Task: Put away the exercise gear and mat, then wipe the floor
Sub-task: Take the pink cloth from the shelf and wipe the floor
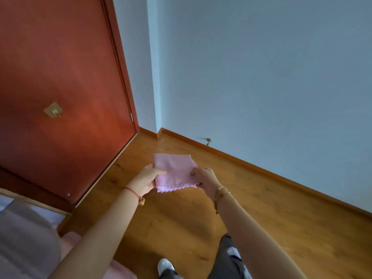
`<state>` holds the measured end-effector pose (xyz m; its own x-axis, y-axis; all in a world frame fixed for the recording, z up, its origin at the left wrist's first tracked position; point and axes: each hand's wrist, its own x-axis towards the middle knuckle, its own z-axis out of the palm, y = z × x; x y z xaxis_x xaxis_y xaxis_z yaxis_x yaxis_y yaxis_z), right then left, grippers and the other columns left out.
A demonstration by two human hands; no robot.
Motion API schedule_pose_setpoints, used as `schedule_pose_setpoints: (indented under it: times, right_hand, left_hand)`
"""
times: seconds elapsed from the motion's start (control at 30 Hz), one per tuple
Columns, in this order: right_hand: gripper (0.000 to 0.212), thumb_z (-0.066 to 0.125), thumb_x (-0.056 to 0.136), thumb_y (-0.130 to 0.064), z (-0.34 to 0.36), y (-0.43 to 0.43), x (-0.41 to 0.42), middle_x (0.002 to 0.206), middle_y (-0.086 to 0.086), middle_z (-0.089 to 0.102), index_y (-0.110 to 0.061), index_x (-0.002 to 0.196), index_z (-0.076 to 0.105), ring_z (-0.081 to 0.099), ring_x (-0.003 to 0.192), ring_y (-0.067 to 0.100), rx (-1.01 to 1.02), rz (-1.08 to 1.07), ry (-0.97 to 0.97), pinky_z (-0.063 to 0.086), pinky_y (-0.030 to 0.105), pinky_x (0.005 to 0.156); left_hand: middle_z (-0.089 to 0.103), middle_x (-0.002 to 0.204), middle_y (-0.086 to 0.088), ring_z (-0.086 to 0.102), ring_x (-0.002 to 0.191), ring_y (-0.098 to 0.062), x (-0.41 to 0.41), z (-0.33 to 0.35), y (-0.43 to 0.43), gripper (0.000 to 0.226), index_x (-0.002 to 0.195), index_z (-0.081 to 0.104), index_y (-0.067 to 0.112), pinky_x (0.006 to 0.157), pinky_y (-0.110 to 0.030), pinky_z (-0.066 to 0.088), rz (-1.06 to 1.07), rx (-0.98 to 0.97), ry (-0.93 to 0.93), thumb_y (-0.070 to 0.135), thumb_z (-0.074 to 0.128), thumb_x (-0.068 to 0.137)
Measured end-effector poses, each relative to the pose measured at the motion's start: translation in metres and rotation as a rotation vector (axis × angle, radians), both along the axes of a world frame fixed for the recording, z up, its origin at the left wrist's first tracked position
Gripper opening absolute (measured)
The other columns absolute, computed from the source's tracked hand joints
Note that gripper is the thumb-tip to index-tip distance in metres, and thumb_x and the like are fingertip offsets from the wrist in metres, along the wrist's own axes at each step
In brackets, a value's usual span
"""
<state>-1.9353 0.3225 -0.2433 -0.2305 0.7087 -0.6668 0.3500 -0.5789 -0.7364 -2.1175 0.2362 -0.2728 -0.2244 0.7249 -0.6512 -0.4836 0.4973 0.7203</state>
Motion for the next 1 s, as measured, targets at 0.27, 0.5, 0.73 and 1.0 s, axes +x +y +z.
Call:
schedule_pose_setpoints:
  times: [0.27, 0.5, 0.73, 1.0]
  right_hand:
    - [0.033, 0.041, 0.082, 0.008, -0.027, 0.008, 0.082, 0.079, 0.014, 0.055, -0.005, 0.101, 0.065, 0.056, 0.056, 0.025, -0.112, -0.194, 0.077, 0.058, 0.032, 0.055]
    - [0.036, 0.041, 0.085, 0.007, -0.054, 0.037, 0.176, 0.082, 0.009, 0.061, -0.008, 0.107, 0.066, 0.062, 0.061, 0.02, -0.129, -0.238, 0.049, 0.06, 0.029, 0.059]
    - [0.033, 0.044, 0.087, 0.001, -0.089, 0.09, 0.288, 0.081, 0.006, 0.061, -0.014, 0.111, 0.061, 0.059, 0.063, 0.018, -0.082, -0.28, 0.035, 0.056, 0.03, 0.064]
    - [0.028, 0.045, 0.086, 0.003, -0.152, 0.172, 0.399, 0.093, 0.007, 0.058, -0.012, 0.096, 0.066, 0.056, 0.081, 0.021, -0.06, -0.207, -0.025, 0.055, 0.035, 0.072]
  left_hand:
    - [0.067, 0.123, -0.011, 0.068, 0.106, -0.027, 0.069, -0.005, 0.039, 0.055, 0.14, 0.053, 0.014, 0.077, -0.035, 0.061, -0.23, -0.039, 0.223, -0.007, 0.062, 0.09]
    - [0.063, 0.131, -0.007, 0.065, 0.114, -0.028, 0.158, -0.028, 0.086, 0.066, 0.147, 0.045, 0.02, 0.091, -0.046, 0.059, -0.346, -0.044, 0.298, -0.005, 0.063, 0.089]
    - [0.062, 0.134, -0.002, 0.06, 0.122, -0.023, 0.274, -0.063, 0.148, 0.069, 0.15, 0.043, 0.02, 0.101, -0.044, 0.054, -0.372, -0.03, 0.325, -0.001, 0.066, 0.089]
    - [0.065, 0.118, 0.005, 0.062, 0.11, -0.011, 0.389, -0.121, 0.214, 0.057, 0.136, 0.05, 0.023, 0.086, -0.026, 0.055, -0.306, 0.001, 0.321, -0.009, 0.057, 0.09]
